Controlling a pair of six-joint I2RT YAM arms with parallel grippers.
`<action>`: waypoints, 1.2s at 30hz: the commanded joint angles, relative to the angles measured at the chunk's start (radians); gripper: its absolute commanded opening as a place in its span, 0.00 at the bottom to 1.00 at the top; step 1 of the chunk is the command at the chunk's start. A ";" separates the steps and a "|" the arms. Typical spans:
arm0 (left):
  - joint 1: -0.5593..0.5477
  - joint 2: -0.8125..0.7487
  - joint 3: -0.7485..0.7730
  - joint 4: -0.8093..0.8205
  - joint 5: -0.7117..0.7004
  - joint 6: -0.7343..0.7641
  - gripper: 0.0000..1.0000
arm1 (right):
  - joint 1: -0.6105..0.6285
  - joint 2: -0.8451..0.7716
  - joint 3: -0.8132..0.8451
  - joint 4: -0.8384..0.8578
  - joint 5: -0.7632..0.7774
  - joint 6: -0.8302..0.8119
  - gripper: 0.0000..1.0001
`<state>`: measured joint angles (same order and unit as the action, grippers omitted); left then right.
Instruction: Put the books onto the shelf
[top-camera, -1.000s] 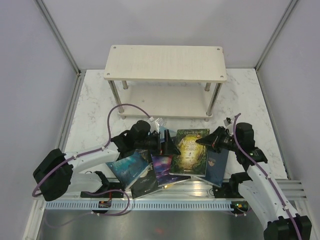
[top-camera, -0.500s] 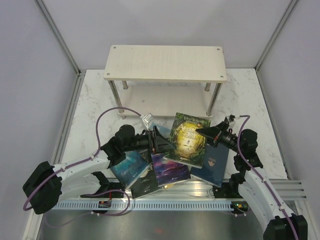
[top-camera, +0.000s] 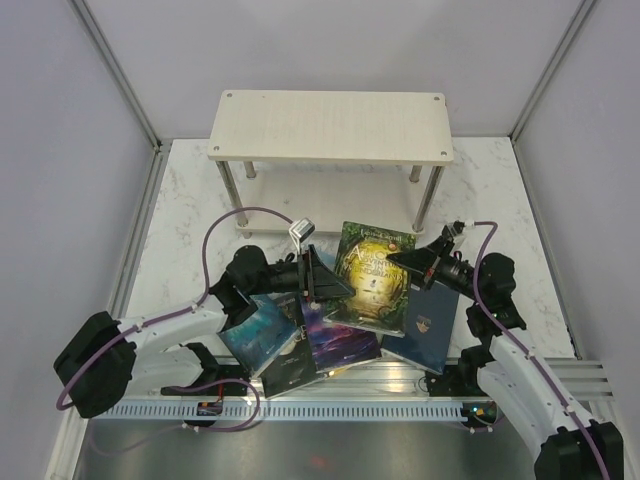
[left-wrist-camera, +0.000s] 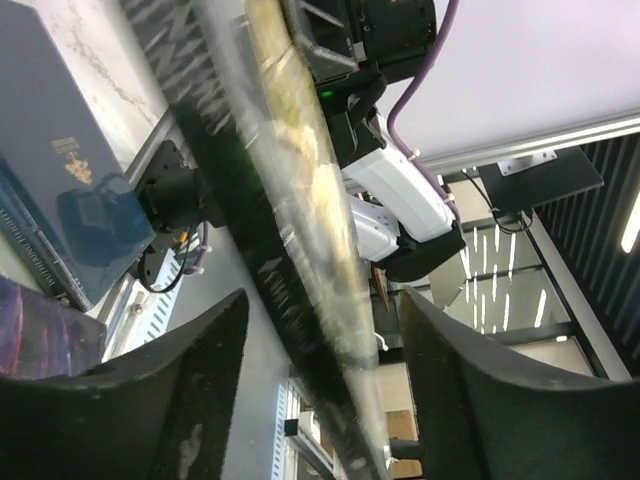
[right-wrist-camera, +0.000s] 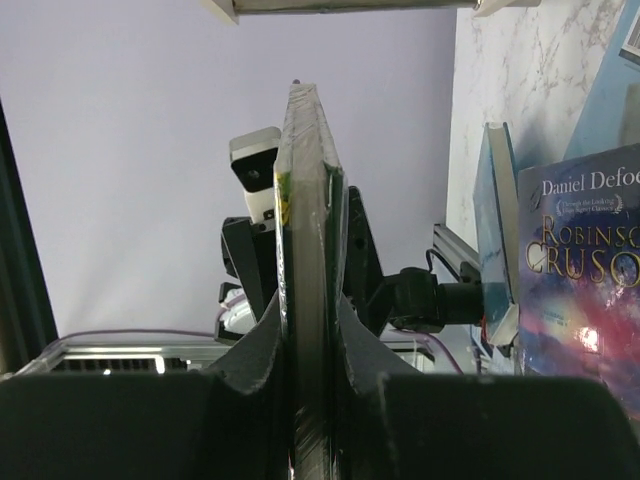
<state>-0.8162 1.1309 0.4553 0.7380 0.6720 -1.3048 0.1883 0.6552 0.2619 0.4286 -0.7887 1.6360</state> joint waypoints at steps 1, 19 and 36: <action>-0.011 -0.006 0.074 -0.018 0.037 0.015 0.64 | 0.039 -0.003 0.102 -0.020 0.020 -0.077 0.00; 0.098 -0.287 0.114 -0.658 -0.322 0.177 0.02 | 0.143 -0.058 0.111 -0.254 0.094 -0.190 0.98; 0.198 -0.312 0.134 -0.482 -0.170 0.118 0.02 | 0.171 0.012 0.143 -0.640 0.174 -0.435 0.94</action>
<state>-0.6388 0.8639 0.5240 0.0708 0.4358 -1.1713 0.3519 0.6285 0.3592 -0.1135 -0.6384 1.3087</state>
